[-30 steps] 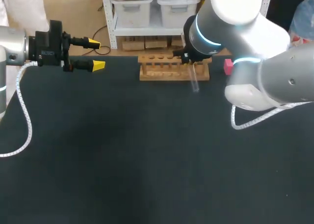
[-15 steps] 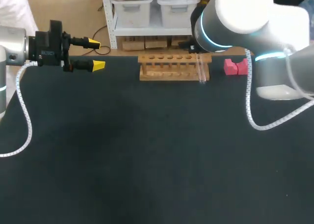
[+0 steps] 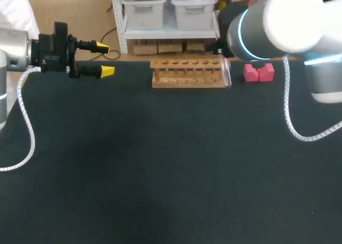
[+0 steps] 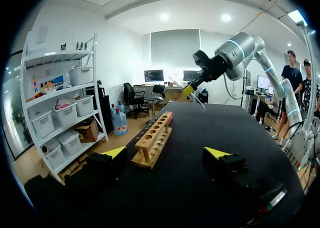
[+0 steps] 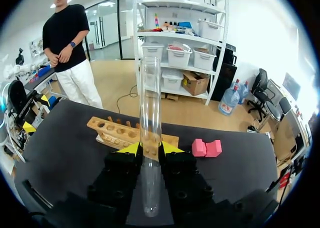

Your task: Grasp the test tube, adjust it, and insert it.

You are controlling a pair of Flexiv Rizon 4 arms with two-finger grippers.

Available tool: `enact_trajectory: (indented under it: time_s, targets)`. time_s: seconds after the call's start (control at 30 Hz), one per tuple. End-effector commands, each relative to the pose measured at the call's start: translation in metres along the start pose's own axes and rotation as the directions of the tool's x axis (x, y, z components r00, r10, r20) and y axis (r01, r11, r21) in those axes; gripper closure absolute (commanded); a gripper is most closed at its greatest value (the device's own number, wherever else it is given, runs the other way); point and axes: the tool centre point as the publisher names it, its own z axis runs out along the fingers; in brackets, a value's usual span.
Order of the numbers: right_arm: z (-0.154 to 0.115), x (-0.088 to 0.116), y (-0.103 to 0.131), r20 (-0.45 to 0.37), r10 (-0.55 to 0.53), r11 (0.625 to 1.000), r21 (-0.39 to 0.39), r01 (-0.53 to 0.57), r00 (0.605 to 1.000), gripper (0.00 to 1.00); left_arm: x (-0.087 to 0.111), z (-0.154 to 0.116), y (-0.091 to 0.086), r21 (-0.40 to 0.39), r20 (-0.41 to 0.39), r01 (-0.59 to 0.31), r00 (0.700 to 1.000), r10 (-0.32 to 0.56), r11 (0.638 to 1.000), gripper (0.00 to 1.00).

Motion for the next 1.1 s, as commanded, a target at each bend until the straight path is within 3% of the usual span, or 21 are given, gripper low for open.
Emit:
enact_trajectory:
  time_s: [0.03,0.37,0.43,1.1]
  targets:
    - [-0.0054,0.002,-0.0072,0.346,0.01,1.0,-0.019,-0.004,0.938,1.0,0.001,-0.0002,-0.0014,-0.005,0.004,-0.003,1.0,0.003,1.0,0.0]
    - [-0.0078,0.0001,-0.0106,0.376,0.043,0.998,-0.052,-0.025,0.926,1.0,0.001,-0.0002,-0.0014,-0.005,0.004,-0.003,1.0,0.003,1.0,0.0]
    - [-0.0071,0.0002,-0.0117,0.345,0.053,0.998,-0.045,-0.04,0.937,1.0,0.001,-0.0002,-0.0014,-0.005,0.004,-0.003,1.0,0.003,1.0,0.0]
    - [-0.0071,0.0002,-0.0117,0.345,0.053,0.998,-0.045,-0.04,0.937,1.0,0.001,-0.0002,-0.0014,-0.005,0.004,-0.003,1.0,0.003,1.0,0.0]
